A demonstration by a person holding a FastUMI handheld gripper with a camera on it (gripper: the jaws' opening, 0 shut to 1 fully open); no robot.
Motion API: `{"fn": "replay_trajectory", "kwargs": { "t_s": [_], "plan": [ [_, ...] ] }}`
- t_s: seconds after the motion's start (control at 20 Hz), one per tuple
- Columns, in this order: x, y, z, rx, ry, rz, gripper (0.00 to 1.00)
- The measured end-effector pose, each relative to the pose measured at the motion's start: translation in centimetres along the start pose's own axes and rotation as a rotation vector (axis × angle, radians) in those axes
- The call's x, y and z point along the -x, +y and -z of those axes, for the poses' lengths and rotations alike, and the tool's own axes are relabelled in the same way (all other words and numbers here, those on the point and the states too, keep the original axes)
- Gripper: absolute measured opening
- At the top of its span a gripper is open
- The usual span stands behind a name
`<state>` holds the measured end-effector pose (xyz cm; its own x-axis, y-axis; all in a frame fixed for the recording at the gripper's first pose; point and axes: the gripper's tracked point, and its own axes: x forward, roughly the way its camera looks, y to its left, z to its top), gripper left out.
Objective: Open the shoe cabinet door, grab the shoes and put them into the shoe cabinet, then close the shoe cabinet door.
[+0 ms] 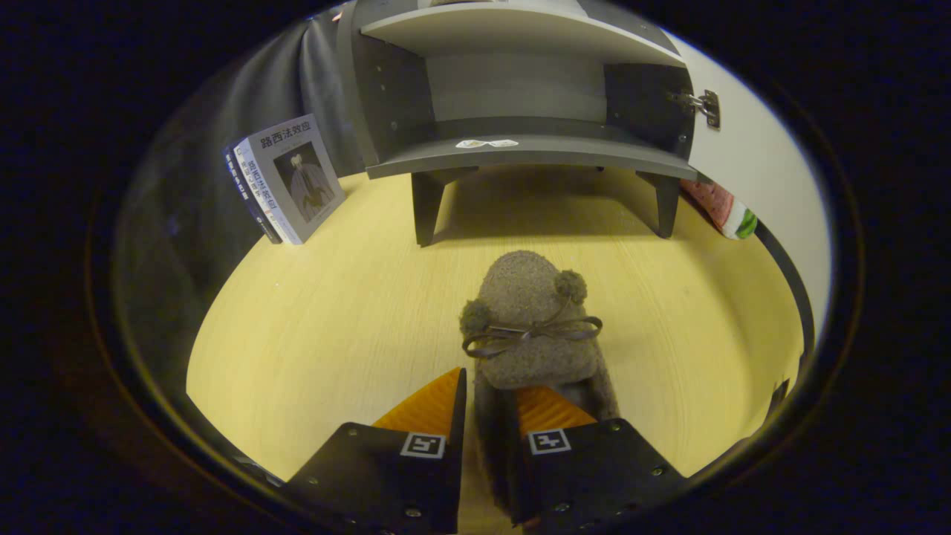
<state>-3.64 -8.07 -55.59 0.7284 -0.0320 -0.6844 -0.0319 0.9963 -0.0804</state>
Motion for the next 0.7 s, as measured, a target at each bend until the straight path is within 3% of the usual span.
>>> {"fn": "replay_trajectory", "kwargs": {
  "t_s": [0.2, 0.25, 0.7],
  "plan": [
    [-0.3, -0.8, -1.0, 0.013, -0.012, 0.023, 0.26],
    [-0.7, -0.4, -0.6, 0.01, -0.005, 0.018, 0.07],
    [1.5, -1.5, -3.4, -0.008, -0.075, 0.054, 0.07]
  ]
}}
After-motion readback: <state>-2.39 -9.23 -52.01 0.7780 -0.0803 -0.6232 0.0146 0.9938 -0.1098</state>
